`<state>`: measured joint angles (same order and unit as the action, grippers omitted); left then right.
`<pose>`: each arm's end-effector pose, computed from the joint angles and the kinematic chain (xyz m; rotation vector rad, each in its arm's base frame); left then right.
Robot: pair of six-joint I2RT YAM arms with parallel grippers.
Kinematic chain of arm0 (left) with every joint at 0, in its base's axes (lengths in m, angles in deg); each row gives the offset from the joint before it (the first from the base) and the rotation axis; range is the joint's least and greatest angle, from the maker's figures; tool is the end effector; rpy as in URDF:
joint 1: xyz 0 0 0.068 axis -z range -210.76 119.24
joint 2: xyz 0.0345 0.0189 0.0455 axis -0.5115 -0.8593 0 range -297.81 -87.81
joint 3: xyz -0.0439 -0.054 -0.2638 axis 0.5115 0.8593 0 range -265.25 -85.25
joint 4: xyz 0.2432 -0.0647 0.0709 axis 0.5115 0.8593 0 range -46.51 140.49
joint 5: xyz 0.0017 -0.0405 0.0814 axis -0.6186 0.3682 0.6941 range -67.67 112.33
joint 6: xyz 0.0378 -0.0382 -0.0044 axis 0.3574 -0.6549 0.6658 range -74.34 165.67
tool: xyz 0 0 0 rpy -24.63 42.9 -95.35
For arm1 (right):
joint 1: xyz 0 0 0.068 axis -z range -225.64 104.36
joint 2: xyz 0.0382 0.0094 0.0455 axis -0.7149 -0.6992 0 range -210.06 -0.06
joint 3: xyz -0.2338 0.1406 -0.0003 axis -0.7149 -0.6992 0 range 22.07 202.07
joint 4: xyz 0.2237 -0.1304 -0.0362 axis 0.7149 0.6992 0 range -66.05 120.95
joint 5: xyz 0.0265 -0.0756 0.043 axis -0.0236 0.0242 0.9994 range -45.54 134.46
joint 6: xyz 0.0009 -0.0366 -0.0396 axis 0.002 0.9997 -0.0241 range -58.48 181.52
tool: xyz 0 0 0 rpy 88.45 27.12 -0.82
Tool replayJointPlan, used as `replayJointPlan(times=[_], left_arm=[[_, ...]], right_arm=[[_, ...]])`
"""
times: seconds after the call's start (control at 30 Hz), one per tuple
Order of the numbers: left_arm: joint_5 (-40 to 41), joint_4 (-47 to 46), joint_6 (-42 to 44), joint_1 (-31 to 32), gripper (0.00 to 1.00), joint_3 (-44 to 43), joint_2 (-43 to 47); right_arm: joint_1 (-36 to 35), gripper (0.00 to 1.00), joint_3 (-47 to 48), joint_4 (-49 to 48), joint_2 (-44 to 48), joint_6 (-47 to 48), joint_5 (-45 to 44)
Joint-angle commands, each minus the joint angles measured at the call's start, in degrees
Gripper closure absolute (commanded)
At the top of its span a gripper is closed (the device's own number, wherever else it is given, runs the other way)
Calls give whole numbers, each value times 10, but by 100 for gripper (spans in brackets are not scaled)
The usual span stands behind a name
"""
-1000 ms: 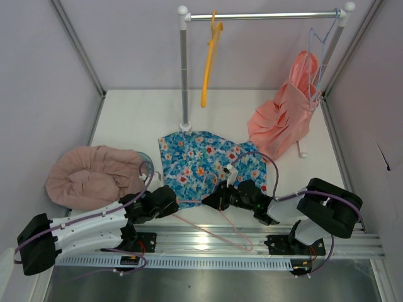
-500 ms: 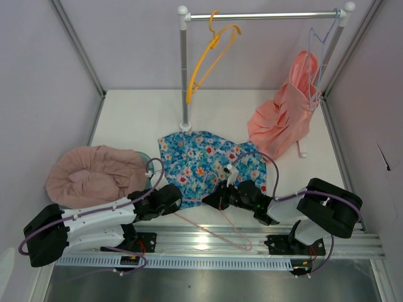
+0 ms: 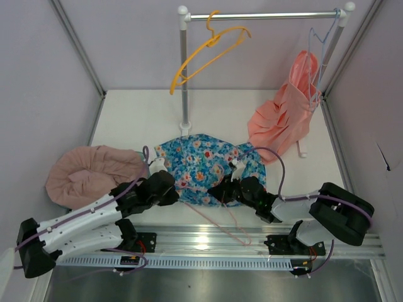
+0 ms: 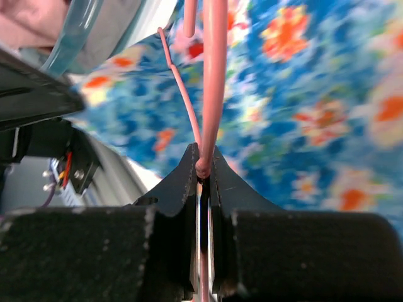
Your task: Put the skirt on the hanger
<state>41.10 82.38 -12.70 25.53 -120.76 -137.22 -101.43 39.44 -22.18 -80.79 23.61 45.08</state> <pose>0.1014 -0.1314 0.2276 -0.1830 2.4792 -0.4820 0.1379 0.2033 0.1495 -0.3243 2.0083 1.1009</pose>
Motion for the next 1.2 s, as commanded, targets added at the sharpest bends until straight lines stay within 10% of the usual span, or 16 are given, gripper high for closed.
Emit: replayJointPlan(times=[0.0, 0.67, 1.17], left_arm=[[-36, 67, 44, -47, 100, -33, 40], [-201, 109, 253, -450, 100, -157, 31], [-230, 32, 237, -362, 81, -82, 15]], right_arm=[[14, 100, -12, 80, 10, 49, -64], [53, 100, -75, 84, 39, 32, -100], [56, 100, -29, 265, 269, 87, -131]])
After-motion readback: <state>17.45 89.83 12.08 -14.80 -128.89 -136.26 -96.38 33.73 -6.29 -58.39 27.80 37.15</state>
